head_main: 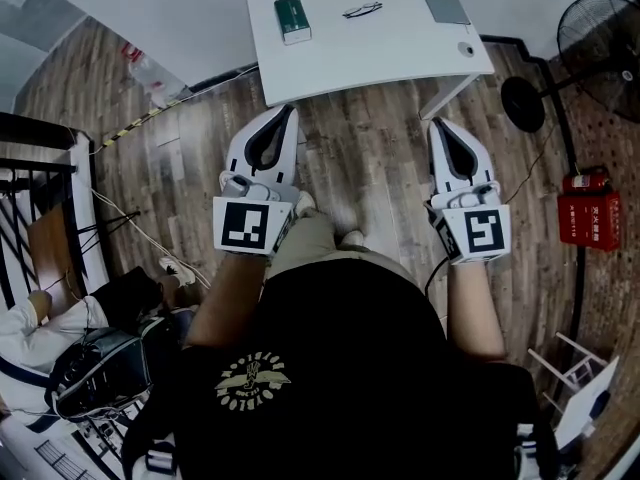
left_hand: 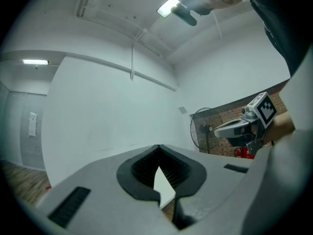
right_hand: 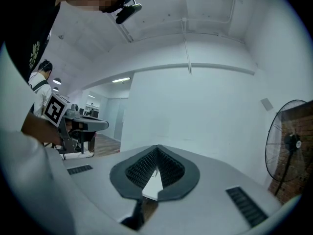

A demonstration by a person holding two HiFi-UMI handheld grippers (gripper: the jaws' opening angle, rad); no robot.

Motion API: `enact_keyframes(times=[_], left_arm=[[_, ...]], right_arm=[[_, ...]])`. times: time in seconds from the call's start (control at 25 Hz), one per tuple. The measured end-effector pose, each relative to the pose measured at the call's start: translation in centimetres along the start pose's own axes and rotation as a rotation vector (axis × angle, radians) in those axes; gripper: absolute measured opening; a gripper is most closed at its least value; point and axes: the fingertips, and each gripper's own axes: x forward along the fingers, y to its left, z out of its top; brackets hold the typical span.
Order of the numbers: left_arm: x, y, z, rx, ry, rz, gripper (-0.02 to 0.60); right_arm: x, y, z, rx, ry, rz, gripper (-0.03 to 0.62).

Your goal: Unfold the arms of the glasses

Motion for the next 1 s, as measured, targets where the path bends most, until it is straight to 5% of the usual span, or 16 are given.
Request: enact_keyframes(times=[0.76,1.0], left_arm=[[8.1,4.7,-1.5,0.004,-0.009,-0.049,0.005],[11.7,6.4,-2.1,0.011,0.008,-0.070,0.005]], right_arm=[[7.2,-3.6,-0.6,-0.050,-0.010,-0.091,0.000],[10.9,-4.8,-0.8,-0.048,0.004,-0.058,0.002]])
